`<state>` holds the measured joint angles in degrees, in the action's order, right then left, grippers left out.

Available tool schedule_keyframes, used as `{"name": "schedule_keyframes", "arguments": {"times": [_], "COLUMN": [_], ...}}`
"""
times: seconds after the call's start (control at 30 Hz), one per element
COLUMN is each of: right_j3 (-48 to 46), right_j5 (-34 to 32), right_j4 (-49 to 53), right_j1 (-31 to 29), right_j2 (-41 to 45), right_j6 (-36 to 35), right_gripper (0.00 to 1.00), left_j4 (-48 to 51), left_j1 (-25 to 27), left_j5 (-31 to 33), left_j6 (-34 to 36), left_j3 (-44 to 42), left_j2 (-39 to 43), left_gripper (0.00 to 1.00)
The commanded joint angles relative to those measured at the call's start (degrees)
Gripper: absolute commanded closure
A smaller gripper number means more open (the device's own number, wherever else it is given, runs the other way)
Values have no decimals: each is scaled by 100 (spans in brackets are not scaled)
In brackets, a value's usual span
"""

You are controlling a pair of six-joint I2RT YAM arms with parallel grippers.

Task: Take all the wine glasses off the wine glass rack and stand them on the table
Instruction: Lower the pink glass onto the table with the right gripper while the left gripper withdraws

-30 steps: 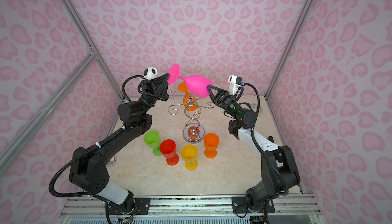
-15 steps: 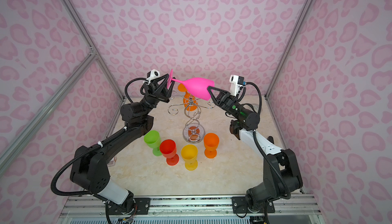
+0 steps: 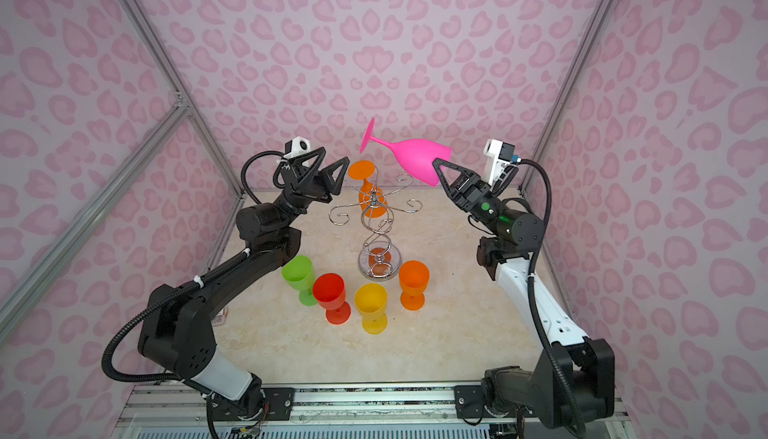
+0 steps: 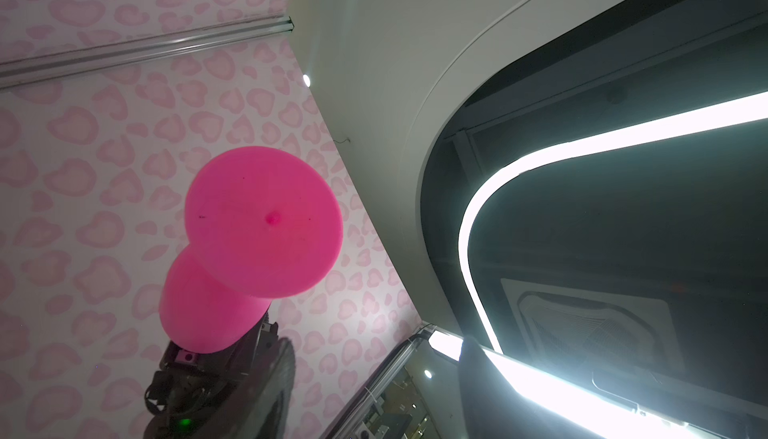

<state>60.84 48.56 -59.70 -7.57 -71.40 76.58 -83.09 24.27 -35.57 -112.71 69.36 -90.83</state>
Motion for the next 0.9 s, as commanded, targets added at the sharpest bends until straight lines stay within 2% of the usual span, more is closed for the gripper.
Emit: {"name": "schedule_keyframes", "arguments": {"times": [0.0, 0.03, 0.07, 0.1, 0.17, 0.33, 0.47, 0.53, 0.63, 0.73, 0.87], "right_j3": [555, 895, 1173, 1415, 1646, 1579, 1470, 1445, 1661, 1851, 1859], "right_j5": [-331, -813, -1214, -1623, -1970, -1961, -2061, -2314, -3313, -3921, -4459], "right_j4": [4140, 5531, 6446, 7262, 8212, 9306, 10083, 10424, 11036, 11419, 11508], "right_j1": [98, 98, 100, 147, 392, 1117, 1148, 959, 165, -527, -1060], "right_j2": [615, 782, 871, 943, 1026, 1126, 917, 786, 407, -114, -613], "right_j6": [-2939, -3800, -4329, -4708, -4929, -5232, -5741, -6043, -6495, -6720, -6796], "right_gripper": [100, 100, 100, 100, 100, 100, 100, 100, 100, 100, 100], "left_j4": [293, 513, 722, 1019, 1609, 3400, 4882, 5572, 6447, 6843, 7051], "left_j1": [-52, -83, -104, -128, -183, -338, -439, -492, -536, -597, -680], "left_j5": [-326, -398, -458, -522, -618, -649, -474, -336, -126, 38, 110], "left_j6": [905, 1116, 1312, 1558, 2078, 3458, 4593, 5114, 5767, 6036, 6147], "left_j3": [-52, -67, -80, -89, -101, -51, 82, 183, 373, 424, 374], "left_j2": [277, 372, 463, 571, 817, 1483, 1992, 2227, 2486, 2678, 2844], "left_gripper": [35, 34, 34, 34, 34, 34, 34, 33, 33, 33, 33]}}
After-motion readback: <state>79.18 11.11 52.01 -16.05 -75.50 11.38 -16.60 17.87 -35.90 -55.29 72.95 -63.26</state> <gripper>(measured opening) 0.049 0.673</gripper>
